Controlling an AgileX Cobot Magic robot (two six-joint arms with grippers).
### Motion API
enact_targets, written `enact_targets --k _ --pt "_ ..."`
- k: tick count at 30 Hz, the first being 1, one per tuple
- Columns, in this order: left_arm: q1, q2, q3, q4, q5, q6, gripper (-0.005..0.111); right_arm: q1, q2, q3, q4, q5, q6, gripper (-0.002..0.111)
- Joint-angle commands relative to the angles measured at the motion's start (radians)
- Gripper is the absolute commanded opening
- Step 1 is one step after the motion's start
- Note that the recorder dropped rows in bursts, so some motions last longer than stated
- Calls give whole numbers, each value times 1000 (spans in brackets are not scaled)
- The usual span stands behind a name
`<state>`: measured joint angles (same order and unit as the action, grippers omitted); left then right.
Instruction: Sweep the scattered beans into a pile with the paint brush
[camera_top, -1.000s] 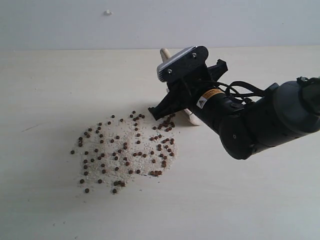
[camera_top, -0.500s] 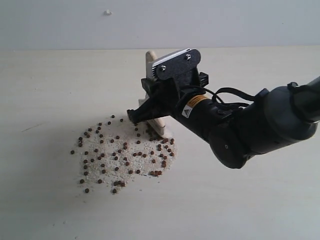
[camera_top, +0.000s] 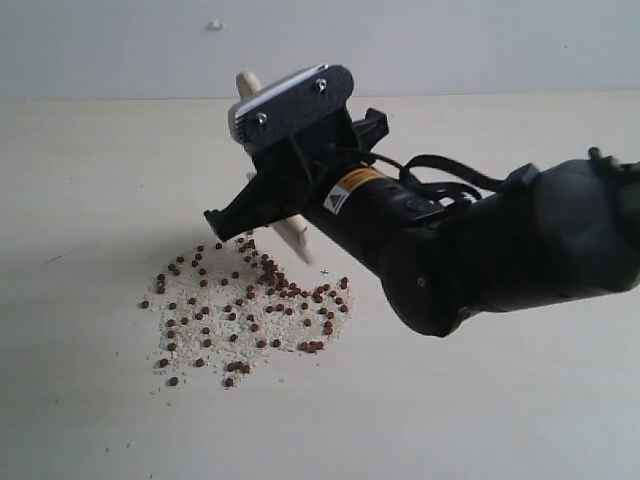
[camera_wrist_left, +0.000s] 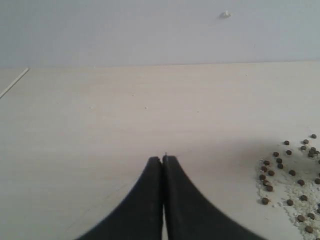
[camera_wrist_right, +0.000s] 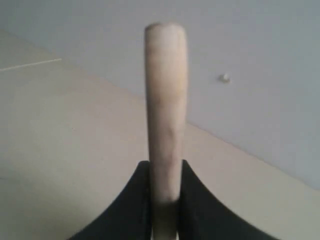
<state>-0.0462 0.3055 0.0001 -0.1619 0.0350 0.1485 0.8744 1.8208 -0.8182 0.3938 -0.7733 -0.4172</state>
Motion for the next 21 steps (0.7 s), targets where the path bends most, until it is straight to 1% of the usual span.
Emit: enact_targets --k 1,3,6,9,11,14,18,21 --pt "-2 -4 0 -6 -3 2 0 -12 -73 -11 27 -1 -185 0" --pt "-2 -4 0 -6 -3 2 0 -38 -75 -24 -33 26 -231 0" --pt "-2 -4 0 -6 -3 2 0 -102 -45 -52 -271 76 -205 0" --pt "-2 -4 0 -6 -3 2 0 -170 20 -114 -582 87 -41 0" --pt "-2 -4 0 -6 -3 2 0 -212 80 -178 -791 87 101 0" --pt "-2 -4 0 -6 -3 2 0 -258 160 -274 -1073 95 286 0" --pt "-2 -4 0 -6 -3 2 0 -290 242 -374 -1336 119 484 0" --pt "-2 -4 0 -6 -3 2 0 -296 279 -415 -1481 127 600 0"
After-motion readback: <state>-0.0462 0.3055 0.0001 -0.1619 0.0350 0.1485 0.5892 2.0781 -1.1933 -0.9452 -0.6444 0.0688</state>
